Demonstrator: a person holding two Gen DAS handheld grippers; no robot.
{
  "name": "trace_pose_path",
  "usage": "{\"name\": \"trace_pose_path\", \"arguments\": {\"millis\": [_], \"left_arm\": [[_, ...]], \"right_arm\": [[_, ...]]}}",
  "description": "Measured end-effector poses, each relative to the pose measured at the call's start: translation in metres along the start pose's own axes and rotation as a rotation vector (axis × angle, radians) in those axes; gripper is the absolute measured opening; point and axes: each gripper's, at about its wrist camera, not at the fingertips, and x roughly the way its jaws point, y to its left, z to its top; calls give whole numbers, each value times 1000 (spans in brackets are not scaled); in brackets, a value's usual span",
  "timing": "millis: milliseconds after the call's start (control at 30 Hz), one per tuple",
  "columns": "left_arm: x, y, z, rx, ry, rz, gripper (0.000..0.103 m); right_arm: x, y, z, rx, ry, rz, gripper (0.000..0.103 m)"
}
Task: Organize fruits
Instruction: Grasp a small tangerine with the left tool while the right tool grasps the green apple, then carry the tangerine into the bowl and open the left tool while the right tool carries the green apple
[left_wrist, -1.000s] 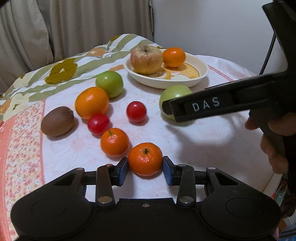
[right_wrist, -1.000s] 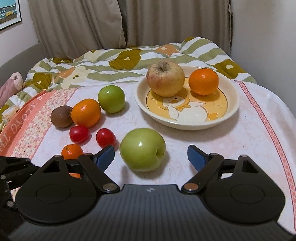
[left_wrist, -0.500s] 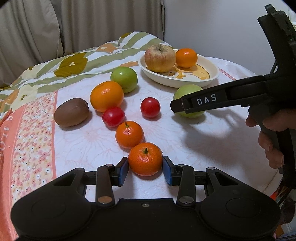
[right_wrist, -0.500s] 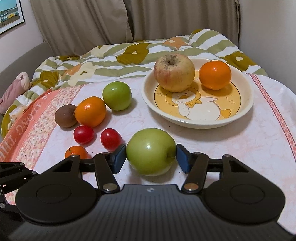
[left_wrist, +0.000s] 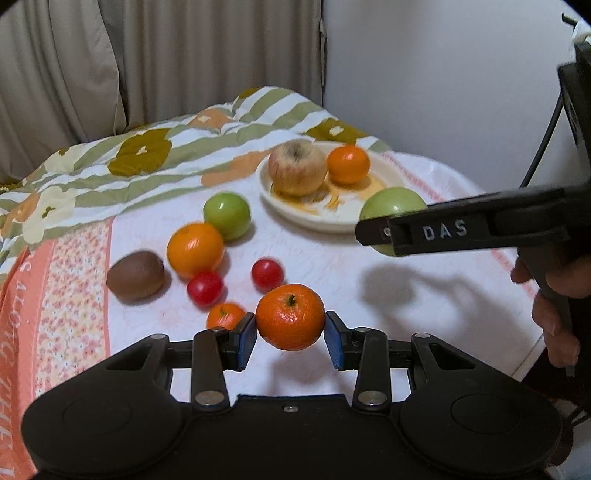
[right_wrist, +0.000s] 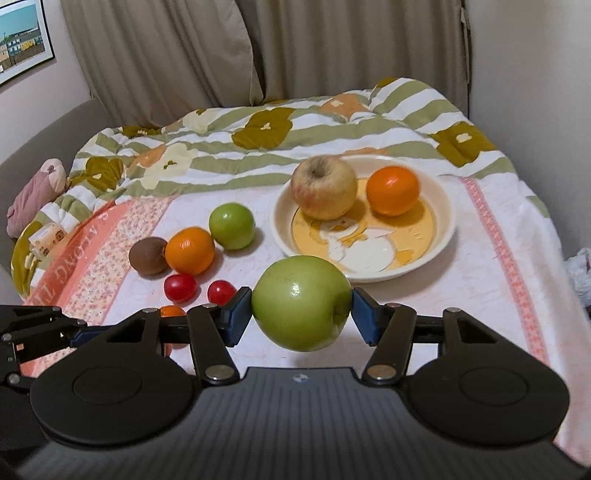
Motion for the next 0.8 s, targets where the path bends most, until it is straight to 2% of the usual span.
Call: {"name": "trace_pose_path", "arguments": {"millis": [400,800], "left_arm": [[-7,-37,53,-38,-31,-10,43],[54,-66,101,-52,-14,38,43]], "right_arm": [[-45,-57,34,-1,-24,-18,73],[-14,-117,75,-60,-18,9,73]]}}
